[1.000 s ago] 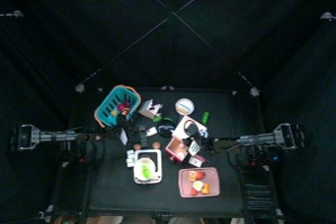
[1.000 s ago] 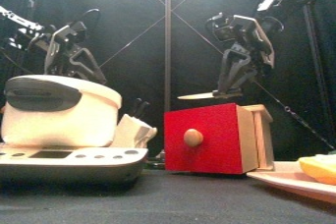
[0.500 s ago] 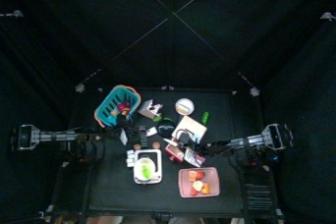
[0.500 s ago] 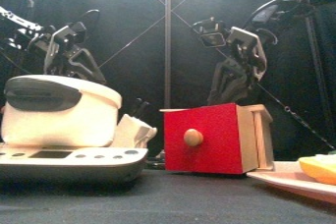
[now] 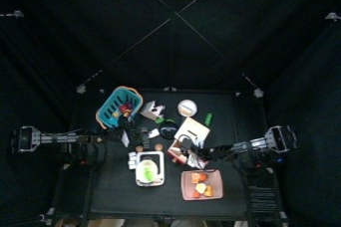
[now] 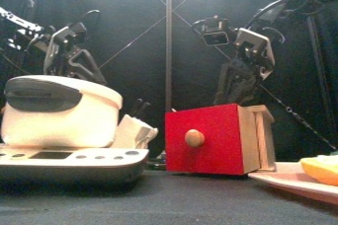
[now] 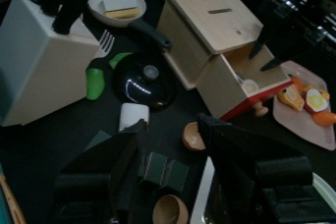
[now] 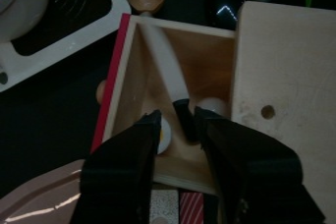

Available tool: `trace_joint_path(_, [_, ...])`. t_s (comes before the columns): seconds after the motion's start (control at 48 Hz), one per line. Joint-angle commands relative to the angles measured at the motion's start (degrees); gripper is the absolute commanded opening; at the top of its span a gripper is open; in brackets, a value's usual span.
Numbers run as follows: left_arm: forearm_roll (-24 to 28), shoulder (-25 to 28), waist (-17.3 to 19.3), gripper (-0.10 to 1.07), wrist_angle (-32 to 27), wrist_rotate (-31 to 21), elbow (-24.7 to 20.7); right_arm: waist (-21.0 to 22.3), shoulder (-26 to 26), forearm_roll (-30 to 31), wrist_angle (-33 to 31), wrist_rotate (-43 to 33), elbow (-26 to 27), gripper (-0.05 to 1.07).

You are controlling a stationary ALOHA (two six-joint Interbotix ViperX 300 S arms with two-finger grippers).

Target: Put pairing knife in drawer

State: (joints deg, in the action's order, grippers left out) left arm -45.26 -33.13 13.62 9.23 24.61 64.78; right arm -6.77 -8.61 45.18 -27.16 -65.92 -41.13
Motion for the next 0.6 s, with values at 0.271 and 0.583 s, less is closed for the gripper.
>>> trace_joint_path(0.271, [0.2, -0.1, 0.0, 0.84, 0.2, 0.0, -0.8, -1.0, -2.2, 1.9, -1.6, -0.2, 4.9, 0.84])
trace_joint_path(0.583, [0.2, -0.1, -0.1, 0.84, 0.2, 0.0, -0.7, -0.6, -1.8, 2.0, -3.5, -0.2, 5.8, 0.84])
